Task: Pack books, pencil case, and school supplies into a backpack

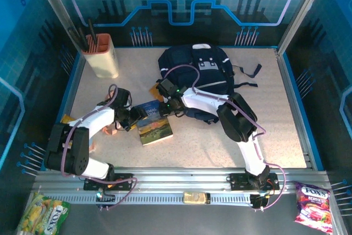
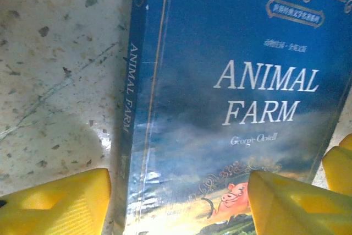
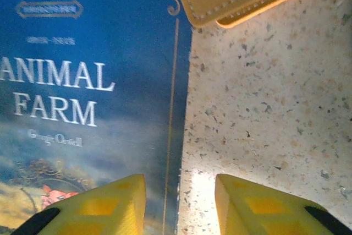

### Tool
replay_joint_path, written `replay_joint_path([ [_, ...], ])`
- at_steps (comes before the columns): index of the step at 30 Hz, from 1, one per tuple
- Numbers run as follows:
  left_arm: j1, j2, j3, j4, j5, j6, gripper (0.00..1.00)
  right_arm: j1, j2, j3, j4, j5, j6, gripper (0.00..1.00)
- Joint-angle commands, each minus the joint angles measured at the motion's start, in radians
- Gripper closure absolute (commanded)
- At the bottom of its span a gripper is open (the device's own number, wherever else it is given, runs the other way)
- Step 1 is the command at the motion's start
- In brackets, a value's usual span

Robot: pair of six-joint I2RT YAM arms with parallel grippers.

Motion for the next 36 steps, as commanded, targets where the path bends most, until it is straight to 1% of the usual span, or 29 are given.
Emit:
replay_joint_path([
  [1, 0.006, 0.015, -0.019, 0.02, 0.03, 0.025, 0.33, 0.008, 0.03, 0.041, -0.058, -0.011, 0.002, 0.64],
  [7, 0.006, 0.044, -0.024, 0.048, 0.075, 0.02, 0.33, 0.006, 0.064, 0.054, -0.086, -0.016, 0.001, 0.69],
  [13, 0.005, 0.054, -0.003, 0.063, 0.194, 0.014, 0.35, 0.001, 0.089, 0.052, -0.099, -0.04, 0.007, 0.74],
  [16, 0.007, 0.016, 0.003, 0.062, 0.244, 0.005, 0.38, -0.001, 0.1, 0.048, -0.107, -0.05, 0.008, 0.76],
  [22, 0.006, -0.115, 0.002, 0.071, 0.332, -0.024, 0.44, -0.009, 0.1, 0.025, -0.1, -0.06, 0.009, 0.76],
  [25, 0.005, -0.152, -0.017, 0.093, 0.341, -0.048, 0.51, -0.016, 0.096, 0.013, -0.088, -0.069, 0.01, 0.77],
  [29, 0.003, -0.124, -0.043, 0.157, 0.36, -0.07, 0.62, -0.022, 0.098, 0.009, -0.082, -0.08, 0.012, 0.77],
  [32, -0.015, -0.091, -0.046, 0.19, 0.363, -0.079, 0.63, -0.022, 0.097, 0.006, -0.077, -0.086, 0.012, 0.77],
  [34, -0.028, -0.066, -0.04, 0.19, 0.355, -0.075, 0.64, -0.024, 0.095, 0.003, -0.074, -0.087, 0.015, 0.77],
  [36, -0.032, -0.05, -0.035, 0.181, 0.34, -0.073, 0.66, -0.024, 0.092, -0.002, -0.071, -0.087, 0.018, 0.78],
])
